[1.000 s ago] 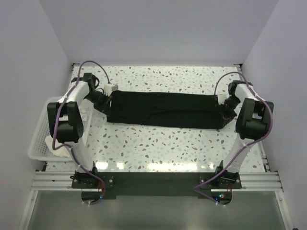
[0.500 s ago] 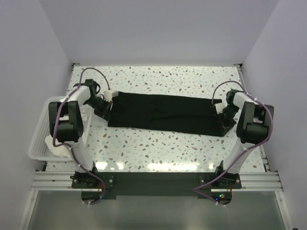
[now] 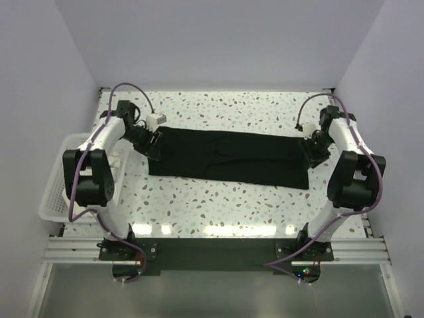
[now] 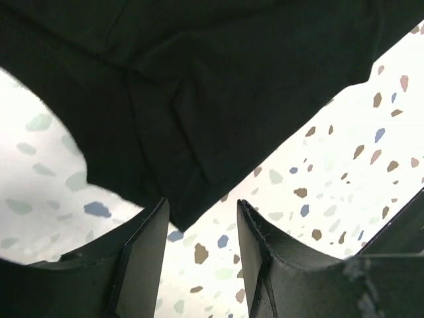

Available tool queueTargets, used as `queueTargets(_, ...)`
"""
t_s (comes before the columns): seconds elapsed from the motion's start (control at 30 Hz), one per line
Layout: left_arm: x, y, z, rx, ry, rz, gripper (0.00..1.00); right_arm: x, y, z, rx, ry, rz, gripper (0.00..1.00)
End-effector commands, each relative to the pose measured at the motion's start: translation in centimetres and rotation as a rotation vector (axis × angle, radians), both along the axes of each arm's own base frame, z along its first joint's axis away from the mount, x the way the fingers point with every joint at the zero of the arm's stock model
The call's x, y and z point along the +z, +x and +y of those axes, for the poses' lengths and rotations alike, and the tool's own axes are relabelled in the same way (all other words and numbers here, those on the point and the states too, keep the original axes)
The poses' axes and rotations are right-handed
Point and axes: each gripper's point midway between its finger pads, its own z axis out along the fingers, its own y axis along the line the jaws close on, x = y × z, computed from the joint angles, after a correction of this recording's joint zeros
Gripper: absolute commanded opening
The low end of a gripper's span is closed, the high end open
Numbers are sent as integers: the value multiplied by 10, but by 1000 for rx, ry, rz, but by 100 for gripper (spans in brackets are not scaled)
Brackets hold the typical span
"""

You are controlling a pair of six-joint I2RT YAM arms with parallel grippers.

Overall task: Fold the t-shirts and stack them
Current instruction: Fold the tshirt

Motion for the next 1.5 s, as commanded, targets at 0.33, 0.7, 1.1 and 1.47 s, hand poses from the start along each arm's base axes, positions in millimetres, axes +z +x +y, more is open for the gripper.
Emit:
queueTargets(0.33, -42, -7, -35, 72, -47, 123, 53, -26, 22, 46, -17, 63, 6, 29)
queueTargets(0.7, -51, -12, -44, 91, -71, 189, 39, -34, 21, 43, -2, 49, 31, 27)
queueTargets(1.1, 11, 49, -76, 63, -276, 46, 0, -53, 17, 27, 4, -51, 69, 23)
queueTargets(1.47, 17, 127, -100, 166, -464, -68, 11, -49, 14, 21, 7, -82, 87, 23)
